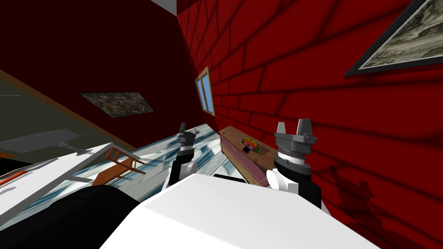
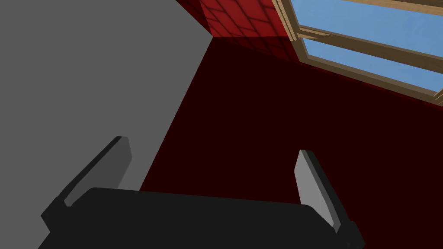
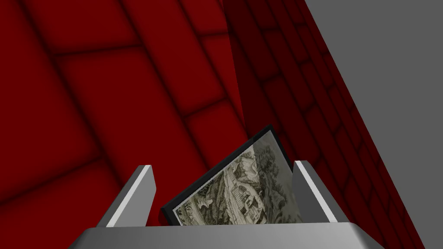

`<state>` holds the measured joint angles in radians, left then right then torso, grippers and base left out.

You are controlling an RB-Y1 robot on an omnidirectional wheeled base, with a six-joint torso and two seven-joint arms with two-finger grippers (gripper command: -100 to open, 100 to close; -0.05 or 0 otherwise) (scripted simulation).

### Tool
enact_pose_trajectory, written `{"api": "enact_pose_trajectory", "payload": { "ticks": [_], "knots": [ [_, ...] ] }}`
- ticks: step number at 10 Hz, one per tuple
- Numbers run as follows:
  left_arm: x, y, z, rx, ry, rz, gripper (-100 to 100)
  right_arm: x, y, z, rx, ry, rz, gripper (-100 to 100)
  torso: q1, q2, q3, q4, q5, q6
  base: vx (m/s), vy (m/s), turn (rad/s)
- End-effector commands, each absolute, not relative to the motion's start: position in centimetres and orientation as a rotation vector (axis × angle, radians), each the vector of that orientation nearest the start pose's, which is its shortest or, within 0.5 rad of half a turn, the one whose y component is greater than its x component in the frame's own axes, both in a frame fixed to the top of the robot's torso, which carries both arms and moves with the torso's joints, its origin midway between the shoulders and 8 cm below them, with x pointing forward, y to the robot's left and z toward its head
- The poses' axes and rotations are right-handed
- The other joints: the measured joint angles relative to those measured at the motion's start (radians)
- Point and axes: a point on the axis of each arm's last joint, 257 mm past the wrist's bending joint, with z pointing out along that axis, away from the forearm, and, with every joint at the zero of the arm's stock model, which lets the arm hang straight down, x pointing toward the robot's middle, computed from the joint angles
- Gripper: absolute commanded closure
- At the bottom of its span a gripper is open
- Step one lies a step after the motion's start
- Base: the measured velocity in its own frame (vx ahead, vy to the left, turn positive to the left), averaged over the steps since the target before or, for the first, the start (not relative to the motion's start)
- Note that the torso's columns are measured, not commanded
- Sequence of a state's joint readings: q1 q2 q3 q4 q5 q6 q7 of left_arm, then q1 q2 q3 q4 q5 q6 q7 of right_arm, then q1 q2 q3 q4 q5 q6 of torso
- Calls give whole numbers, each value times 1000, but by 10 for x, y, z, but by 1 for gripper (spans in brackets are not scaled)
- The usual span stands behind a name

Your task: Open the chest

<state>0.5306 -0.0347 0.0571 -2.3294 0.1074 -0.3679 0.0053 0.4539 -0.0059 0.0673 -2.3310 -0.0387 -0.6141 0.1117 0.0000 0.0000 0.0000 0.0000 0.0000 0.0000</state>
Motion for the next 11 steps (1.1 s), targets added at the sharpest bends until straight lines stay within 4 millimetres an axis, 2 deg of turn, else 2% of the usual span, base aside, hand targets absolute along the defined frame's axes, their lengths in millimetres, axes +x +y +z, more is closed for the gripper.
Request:
{"api": "enact_pose_trajectory", "payload": {
  "ticks": [1,9,10,11],
  "knots": [
    [346,318,11,-829,585,-1284,0,314,-253,79,488,467,1345,0,0,40,-82,41,0,0,0,0,0],
    [346,318,11,-829,585,-1284,0,314,-253,80,488,466,1345,0,0,618,-1234,617,0,0,0,0,0],
    [346,318,11,-829,585,-1284,0,319,-247,74,461,520,1331,-100,0,691,-1382,691,0,0,1,5,47],
    [346,318,11,-830,585,-1284,0,322,-242,68,441,565,1315,-100,0,725,-1451,724,0,0,-8,13,54]
  ]
}}
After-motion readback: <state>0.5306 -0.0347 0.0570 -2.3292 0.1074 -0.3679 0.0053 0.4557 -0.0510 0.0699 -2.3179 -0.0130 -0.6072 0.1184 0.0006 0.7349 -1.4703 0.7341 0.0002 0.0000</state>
